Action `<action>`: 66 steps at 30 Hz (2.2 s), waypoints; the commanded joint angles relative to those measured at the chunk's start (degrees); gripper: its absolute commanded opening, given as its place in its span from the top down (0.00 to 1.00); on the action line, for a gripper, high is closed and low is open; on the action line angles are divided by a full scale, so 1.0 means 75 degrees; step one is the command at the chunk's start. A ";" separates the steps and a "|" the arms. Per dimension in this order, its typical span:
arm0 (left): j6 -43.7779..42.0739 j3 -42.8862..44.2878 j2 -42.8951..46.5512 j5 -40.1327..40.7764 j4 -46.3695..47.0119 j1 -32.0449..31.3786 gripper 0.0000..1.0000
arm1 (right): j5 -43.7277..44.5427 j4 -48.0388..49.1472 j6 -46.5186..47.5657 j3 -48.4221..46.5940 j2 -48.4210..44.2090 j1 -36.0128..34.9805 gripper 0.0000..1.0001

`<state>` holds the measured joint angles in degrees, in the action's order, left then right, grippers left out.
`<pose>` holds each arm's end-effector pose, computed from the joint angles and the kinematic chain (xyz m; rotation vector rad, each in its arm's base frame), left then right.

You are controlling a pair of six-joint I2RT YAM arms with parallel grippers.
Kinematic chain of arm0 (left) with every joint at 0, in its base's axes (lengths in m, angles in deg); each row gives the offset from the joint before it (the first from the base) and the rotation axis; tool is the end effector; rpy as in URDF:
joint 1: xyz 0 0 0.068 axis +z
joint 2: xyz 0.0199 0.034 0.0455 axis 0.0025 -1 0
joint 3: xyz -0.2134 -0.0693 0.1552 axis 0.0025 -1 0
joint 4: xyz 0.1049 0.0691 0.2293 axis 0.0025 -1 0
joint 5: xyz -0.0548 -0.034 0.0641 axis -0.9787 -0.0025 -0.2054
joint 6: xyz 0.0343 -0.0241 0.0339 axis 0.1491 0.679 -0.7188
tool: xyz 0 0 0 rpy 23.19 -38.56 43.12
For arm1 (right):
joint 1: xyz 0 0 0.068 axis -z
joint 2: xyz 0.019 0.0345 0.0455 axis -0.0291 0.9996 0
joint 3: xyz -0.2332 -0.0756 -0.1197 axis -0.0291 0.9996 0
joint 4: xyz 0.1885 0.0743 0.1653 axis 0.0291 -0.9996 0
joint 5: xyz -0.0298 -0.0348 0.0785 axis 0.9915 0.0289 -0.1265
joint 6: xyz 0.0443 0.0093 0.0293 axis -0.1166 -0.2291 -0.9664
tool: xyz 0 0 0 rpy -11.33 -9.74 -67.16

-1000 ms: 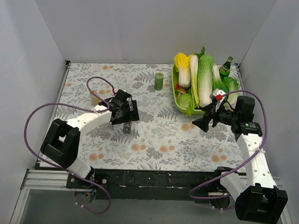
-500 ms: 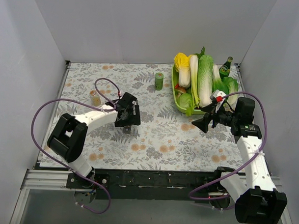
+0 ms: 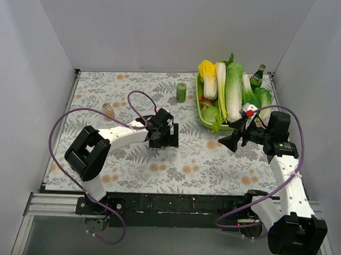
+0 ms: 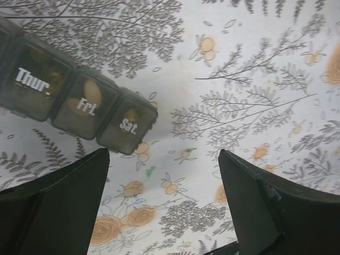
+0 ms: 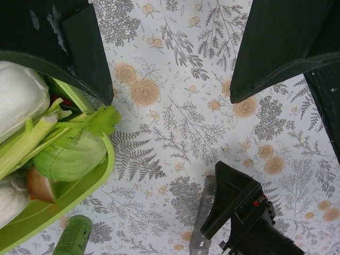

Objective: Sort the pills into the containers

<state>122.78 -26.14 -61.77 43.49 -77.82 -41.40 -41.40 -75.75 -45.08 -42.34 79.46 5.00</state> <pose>0.2538 -0.2218 0.1801 -0.8585 2.7093 -0.5541 0.1943 0.0177 0.2922 -0.8896 1.7013 0.6527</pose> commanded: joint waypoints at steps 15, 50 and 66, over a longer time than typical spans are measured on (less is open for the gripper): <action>-0.0451 -0.1320 0.6693 0.1680 -0.0668 0.1607 0.02 | 0.3434 -0.1973 0.1670 -0.3231 0.3847 -0.4895 0.02; 0.0181 -0.2211 0.9685 0.2501 -0.1512 0.1739 0.02 | 0.6332 -0.1739 -0.0956 -0.8752 1.0075 -0.7194 0.03; 0.0298 -0.2129 0.9697 0.2489 -0.1688 0.1739 0.02 | 0.6285 -0.1738 -0.1237 -0.9796 1.0990 -0.7194 0.14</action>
<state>124.85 -42.31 11.21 61.79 -90.13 -28.59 6.01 -89.62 -53.15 -112.39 160.76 -48.88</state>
